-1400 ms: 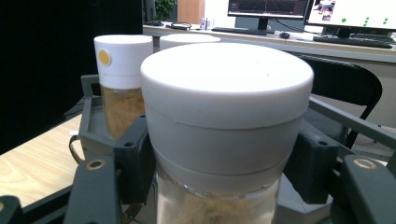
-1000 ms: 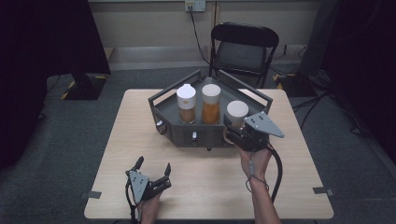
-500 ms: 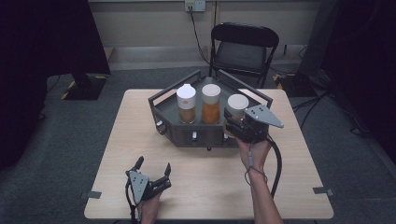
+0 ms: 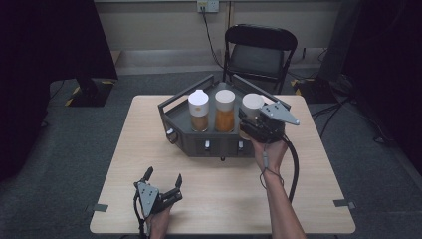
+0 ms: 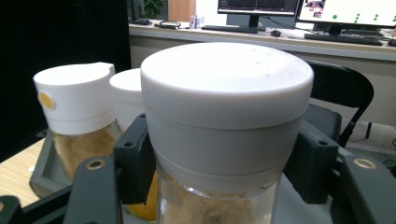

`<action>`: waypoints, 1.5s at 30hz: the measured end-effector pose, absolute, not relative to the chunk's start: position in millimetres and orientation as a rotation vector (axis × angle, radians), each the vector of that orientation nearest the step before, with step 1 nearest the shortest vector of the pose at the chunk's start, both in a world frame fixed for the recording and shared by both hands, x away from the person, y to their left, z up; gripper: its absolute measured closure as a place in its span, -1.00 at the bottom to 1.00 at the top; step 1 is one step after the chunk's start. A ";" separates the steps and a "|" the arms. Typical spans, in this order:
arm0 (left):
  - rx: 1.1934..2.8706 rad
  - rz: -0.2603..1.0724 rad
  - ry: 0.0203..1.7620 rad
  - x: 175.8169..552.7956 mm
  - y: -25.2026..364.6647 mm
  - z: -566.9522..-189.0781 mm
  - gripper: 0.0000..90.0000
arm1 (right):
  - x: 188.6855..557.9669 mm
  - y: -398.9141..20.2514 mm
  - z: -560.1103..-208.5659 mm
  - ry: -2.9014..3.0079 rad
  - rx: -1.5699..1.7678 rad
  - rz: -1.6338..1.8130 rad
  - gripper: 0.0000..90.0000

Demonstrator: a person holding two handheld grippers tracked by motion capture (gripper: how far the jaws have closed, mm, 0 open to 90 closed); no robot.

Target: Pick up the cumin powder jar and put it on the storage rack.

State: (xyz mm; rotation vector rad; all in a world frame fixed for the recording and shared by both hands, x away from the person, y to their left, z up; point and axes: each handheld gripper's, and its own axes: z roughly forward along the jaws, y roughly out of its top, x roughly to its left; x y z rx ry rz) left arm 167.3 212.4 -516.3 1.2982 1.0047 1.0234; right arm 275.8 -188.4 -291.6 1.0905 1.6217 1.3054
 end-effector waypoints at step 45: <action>1.297 1.022 1.004 167.4 212.5 -516.5 -0.97 | 321.6 -182.5 -306.6 1.591 1.125 1.262 -0.23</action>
